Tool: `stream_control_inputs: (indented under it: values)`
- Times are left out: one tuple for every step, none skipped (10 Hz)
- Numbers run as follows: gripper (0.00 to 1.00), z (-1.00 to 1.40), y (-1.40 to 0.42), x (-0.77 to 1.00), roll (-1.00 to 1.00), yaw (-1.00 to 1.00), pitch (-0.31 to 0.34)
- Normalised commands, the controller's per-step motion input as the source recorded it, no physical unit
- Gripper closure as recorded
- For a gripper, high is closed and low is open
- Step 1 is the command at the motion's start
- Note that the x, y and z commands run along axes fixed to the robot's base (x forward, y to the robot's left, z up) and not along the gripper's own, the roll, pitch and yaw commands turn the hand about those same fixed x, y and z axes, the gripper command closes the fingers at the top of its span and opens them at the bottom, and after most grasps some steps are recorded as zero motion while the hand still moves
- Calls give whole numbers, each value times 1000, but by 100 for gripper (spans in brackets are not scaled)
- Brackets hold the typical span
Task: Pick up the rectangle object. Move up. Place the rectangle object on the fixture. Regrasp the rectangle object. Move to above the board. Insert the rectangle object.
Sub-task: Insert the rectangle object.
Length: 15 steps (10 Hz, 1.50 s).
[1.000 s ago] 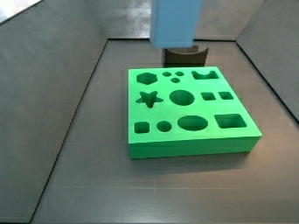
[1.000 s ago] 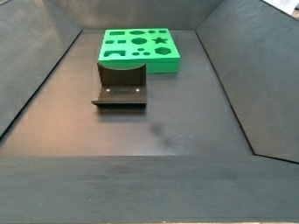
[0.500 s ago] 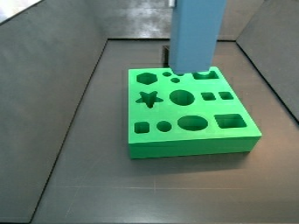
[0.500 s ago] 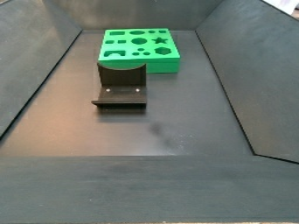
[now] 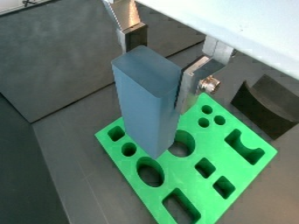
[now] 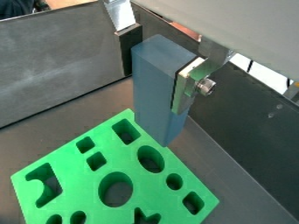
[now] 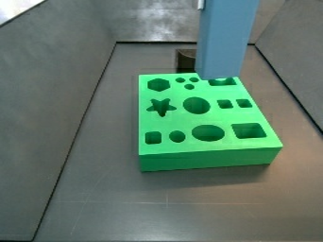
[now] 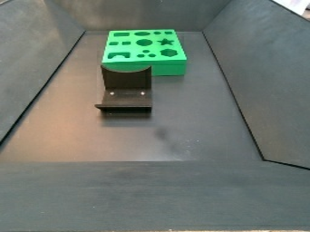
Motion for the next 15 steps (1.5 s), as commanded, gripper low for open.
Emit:
stream_control_inputs:
  values:
    - [100,-29,0,1000,113,0,0]
    - [100,-34,0,1000,114,0,0]
    - [100,-54,0,1000,121,0,0]
    - [100,-203,0,1000,54,0,0]
    - [100,-246,0,1000,43,0,0]
    - [100,-249,0,1000,40,0,0]
    - [100,-249,0,1000,41,0,0]
    - [100,-243,0,1000,41,0,0]
    - [100,-211,0,1000,47,0,0]
    - [100,94,-94,157,189,-91,76]
    - [100,-97,-66,0,0,0,0]
    - [100,-437,0,897,0,0,349]
    - [100,-371,0,934,14,0,327]
    - [100,-331,0,954,59,0,331]
    - [100,-306,0,963,61,0,321]
